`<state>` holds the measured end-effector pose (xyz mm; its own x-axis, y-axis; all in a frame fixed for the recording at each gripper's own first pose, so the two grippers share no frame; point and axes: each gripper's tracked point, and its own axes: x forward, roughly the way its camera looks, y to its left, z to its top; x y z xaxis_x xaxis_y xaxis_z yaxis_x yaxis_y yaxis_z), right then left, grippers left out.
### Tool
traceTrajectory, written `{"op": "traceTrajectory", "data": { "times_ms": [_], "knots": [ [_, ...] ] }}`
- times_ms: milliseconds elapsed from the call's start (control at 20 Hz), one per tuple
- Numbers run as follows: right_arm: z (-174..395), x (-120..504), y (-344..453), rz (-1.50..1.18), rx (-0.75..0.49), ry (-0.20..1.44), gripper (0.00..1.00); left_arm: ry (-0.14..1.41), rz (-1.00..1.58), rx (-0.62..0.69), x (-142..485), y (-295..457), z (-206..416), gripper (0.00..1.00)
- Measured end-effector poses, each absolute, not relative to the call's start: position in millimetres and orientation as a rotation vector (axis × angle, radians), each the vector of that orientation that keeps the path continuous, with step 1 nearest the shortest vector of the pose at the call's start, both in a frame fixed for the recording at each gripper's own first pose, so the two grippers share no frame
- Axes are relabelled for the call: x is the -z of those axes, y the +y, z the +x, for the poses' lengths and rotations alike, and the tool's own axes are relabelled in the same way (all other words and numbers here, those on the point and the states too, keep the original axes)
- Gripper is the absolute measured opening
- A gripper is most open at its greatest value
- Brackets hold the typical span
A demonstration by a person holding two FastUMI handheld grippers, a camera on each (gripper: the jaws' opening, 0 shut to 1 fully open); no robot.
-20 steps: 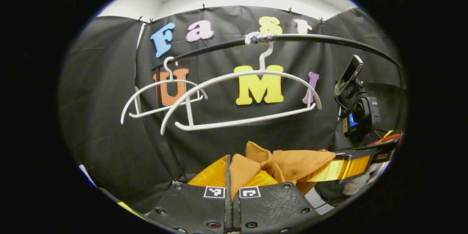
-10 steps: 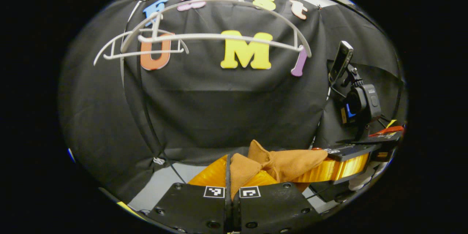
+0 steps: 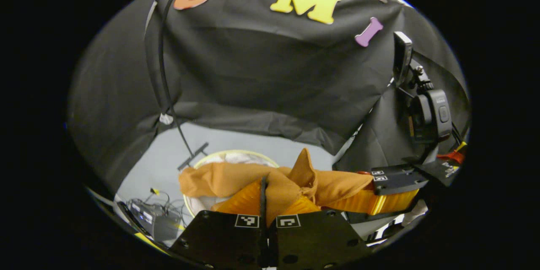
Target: Grasp the clothes on the hanger with both hands and then place them into the laundry hamper below.
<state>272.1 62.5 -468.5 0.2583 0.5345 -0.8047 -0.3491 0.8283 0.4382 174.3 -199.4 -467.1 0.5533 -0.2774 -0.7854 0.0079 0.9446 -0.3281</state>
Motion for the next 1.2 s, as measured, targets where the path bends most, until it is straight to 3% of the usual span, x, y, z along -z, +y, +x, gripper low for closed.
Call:
{"op": "traceTrajectory", "data": {
  "times_ms": [300,850,900,950,1000,1150,1200],
  "knots": [
    [261.1,476.8,56.1,0.129,-0.573,1.287,0.04,1.085,-0.33,0.129,489.8,-203.4,144.6,0.0],
    [275.1,480.4,46.8,0.058,-0.541,1.244,0.04,1.096,-0.286,0.08,491.3,-186.2,141.8,0.0],
    [278.7,480.4,45.0,0.047,-0.534,1.23,0.04,1.097,-0.278,0.085,489.8,-185.8,140.2,0.01],
    [279.8,484.4,43.7,0.033,-0.52,1.223,0.05,1.091,-0.272,0.098,486.3,-188.8,140.2,0.07],
    [282.9,483.1,44.6,0.026,-0.521,1.218,0.05,1.078,-0.265,0.108,480.5,-191.7,143.1,0.0],
    [295.6,483.2,33.3,0.025,-0.473,1.176,0.56,1.056,-0.215,0.064,482.0,-174.1,148.4,0.75],
    [299.8,481.1,28.0,0.032,-0.457,1.174,0.61,1.052,-0.224,0.061,479.2,-170.8,147.7,1.0]
  ]
}}
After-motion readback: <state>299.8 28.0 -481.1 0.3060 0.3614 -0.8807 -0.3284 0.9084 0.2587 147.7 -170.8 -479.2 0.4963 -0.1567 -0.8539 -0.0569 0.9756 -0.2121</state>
